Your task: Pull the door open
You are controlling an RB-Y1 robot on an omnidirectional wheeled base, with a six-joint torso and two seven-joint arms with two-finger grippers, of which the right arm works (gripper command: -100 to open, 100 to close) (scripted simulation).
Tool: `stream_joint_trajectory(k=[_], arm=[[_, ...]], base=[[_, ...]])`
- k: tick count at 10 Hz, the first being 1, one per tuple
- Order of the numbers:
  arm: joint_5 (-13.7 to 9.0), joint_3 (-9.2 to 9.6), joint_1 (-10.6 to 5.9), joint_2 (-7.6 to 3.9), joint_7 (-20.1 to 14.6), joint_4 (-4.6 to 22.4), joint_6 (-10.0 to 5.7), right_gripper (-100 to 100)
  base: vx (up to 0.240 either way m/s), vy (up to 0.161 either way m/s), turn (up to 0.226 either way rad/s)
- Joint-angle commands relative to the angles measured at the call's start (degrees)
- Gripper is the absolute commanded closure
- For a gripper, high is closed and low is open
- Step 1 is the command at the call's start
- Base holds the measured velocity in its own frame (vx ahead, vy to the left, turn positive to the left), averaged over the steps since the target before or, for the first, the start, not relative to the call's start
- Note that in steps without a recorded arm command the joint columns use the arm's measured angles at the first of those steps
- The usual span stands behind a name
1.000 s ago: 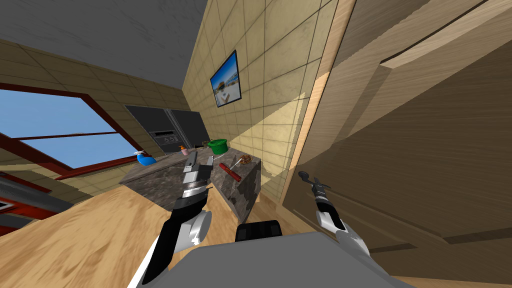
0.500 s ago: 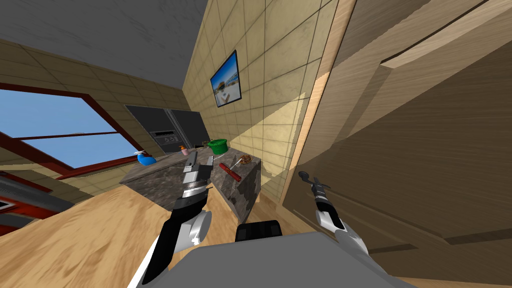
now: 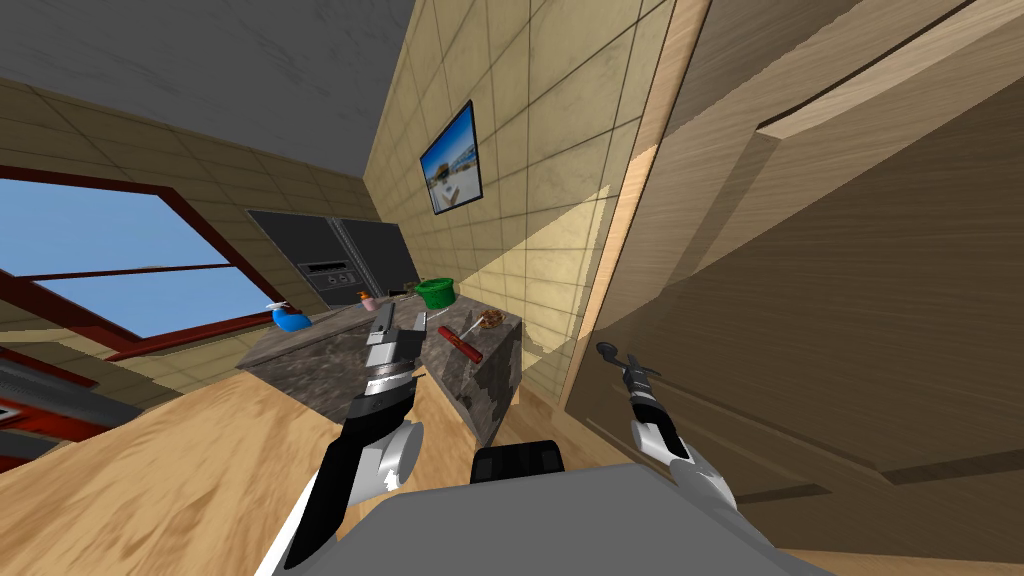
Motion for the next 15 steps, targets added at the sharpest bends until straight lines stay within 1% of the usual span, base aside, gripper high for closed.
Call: stream_joint_trajectory(k=[1, 3, 12, 13, 15], arm=[[0.00, 0.00, 0.00, 0.00, 0.00, 0.00, 0.00, -100], [-0.05, -0.20, -0.28, 0.23, 0.40, 0.08, 0.06, -100], [-0.05, -0.20, -0.28, 0.23, 0.40, 0.08, 0.06, -100], [-0.08, -0.10, 0.11, -0.15, -0.12, 0.21, -0.22, -100], [-0.08, -0.10, 0.11, -0.15, -0.12, 0.21, -0.22, -100]], base=[[0.009, -0.014, 0.039], [0.004, -0.005, 0.015], [0.000, 0.000, 0.000], [0.000, 0.000, 0.000], [-0.005, 0.007, -0.020]])
